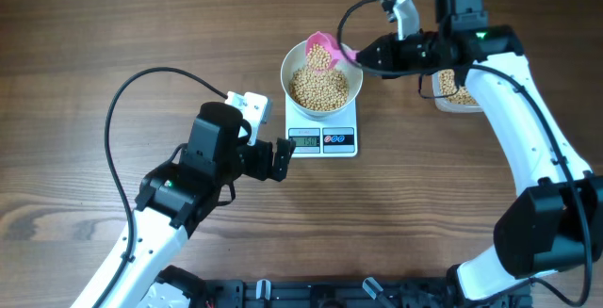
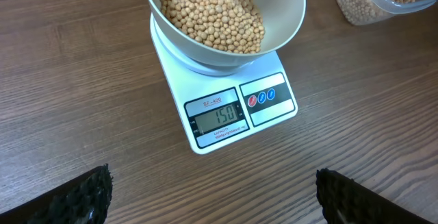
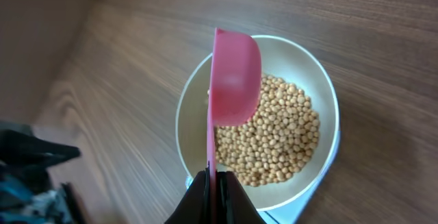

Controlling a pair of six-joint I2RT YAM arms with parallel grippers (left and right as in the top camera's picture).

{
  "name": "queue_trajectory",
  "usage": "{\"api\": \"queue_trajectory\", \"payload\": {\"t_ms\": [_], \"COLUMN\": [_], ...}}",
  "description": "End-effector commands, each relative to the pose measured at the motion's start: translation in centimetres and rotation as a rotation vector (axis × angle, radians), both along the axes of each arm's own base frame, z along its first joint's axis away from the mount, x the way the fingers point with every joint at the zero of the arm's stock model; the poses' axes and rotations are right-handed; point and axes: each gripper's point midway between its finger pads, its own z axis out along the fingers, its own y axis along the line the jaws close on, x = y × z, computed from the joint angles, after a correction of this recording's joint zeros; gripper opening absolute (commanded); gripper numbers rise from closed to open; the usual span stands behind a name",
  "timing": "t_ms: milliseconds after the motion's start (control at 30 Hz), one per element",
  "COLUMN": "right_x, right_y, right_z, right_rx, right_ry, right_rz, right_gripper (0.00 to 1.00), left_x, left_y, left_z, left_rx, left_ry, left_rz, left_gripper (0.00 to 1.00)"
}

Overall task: Scoop item into bowl and weigh 150g on scale
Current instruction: 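Tilt the pink scoop slowly to pour soybeans into the white bowl, then lift the pink scoop and carry it right to the soybean tub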

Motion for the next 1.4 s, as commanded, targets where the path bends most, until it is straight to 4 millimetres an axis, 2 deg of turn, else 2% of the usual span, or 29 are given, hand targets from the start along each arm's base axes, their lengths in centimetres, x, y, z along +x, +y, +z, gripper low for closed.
{"api": "queue_trajectory", "payload": {"t_ms": [0, 200, 300, 400, 700, 800, 867, 967, 1033, 1167, 1267, 1367], "right_x": [0.6, 0.5, 1.0, 1.3, -1.0, -2.4, -3.9, -5.9, -6.4, -6.5, -6.7, -6.2], "right_y": [-1.9, -6.4, -9.5, -14.4, -24.8, -28.3, -30.3, -31.0, -30.9, -30.9, -30.8, -29.2], "right_z": [3.1, 6.3, 6.6, 6.1, 5.0, 3.1, 1.4, -0.2, -0.6, -1.7, -3.1, -4.1], "right_rx": [0.141, 0.375, 0.409, 0.409, 0.444, 0.376, 0.272, 0.180, 0.151, 0.051, -0.097, -0.237], "right_ry": [0.035, 0.066, 0.087, 0.100, 0.154, 0.207, 0.232, 0.279, 0.294, 0.307, 0.338, 0.335], "right_rz": [-0.071, -0.092, -0.176, -0.306, -0.580, -0.713, -0.764, -0.769, -0.759, -0.744, -0.727, -0.646], "right_gripper": [0.05, 0.04, 0.04, 0.04, 0.04, 0.04, 0.04, 0.04, 0.04, 0.04, 0.04, 0.04], "left_x": [-0.1, -0.1, -0.1, -0.1, -0.1, -0.1, -0.1, -0.1, -0.1, -0.1, -0.1, -0.1], "left_y": [0.0, 0.0, 0.0, 0.0, 0.0, 0.0, 0.0, 0.0, 0.0, 0.0, 0.0, 0.0], "left_z": [0.3, 0.3, 0.3, 0.3, 0.3, 0.3, 0.3, 0.3, 0.3, 0.3, 0.3, 0.3], "left_rx": [0.000, 0.000, 0.000, 0.000, 0.000, 0.000, 0.000, 0.000, 0.000, 0.000, 0.000, 0.000], "left_ry": [-0.015, -0.015, -0.015, -0.015, -0.015, -0.015, -0.015, -0.015, -0.015, -0.015, -0.015, -0.015], "left_rz": [-0.013, -0.013, -0.013, -0.013, -0.013, -0.013, -0.013, -0.013, -0.013, -0.013, -0.013, -0.013], "left_gripper": [1.00, 1.00, 1.00, 1.00, 1.00, 1.00, 1.00, 1.00, 1.00, 1.00, 1.00, 1.00]}}
